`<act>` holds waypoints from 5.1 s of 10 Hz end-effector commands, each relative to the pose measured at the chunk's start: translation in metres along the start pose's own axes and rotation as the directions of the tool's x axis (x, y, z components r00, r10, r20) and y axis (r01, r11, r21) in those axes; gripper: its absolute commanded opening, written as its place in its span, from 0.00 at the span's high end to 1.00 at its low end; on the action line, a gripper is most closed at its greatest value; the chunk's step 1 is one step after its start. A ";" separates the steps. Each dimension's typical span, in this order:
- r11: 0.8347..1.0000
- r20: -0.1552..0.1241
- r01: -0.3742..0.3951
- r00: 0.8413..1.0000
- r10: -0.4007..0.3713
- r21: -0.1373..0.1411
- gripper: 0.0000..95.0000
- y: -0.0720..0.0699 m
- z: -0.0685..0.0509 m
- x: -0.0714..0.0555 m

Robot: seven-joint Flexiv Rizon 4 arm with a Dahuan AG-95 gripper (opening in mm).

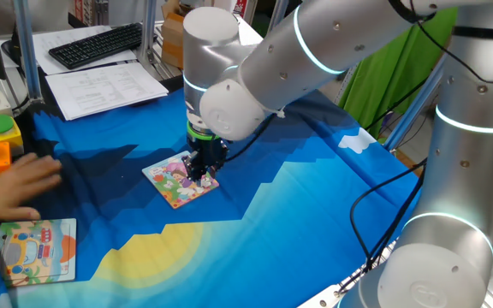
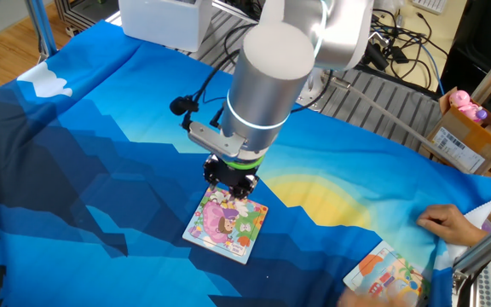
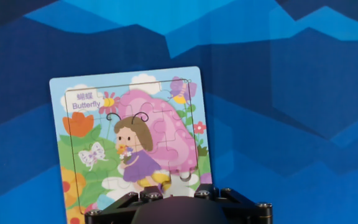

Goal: Assemble one piece of a puzzle

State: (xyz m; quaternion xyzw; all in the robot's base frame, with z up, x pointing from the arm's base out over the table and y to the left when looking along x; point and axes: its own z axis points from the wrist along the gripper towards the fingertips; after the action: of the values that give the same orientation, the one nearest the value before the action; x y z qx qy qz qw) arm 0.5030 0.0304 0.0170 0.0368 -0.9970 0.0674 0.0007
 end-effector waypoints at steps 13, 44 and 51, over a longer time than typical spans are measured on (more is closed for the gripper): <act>0.991 -0.044 0.029 0.998 -0.035 -0.130 0.80 -0.015 -0.005 -0.019; 0.966 -0.098 -0.202 0.977 0.188 -0.159 0.60 -0.005 0.008 -0.041; 0.964 -0.098 -0.211 0.976 0.197 -0.164 0.60 -0.001 0.011 -0.042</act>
State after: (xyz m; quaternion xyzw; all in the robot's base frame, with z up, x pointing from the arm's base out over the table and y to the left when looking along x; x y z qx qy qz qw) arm 0.5441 0.0315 0.0053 -0.0689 -0.9967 -0.0196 0.0372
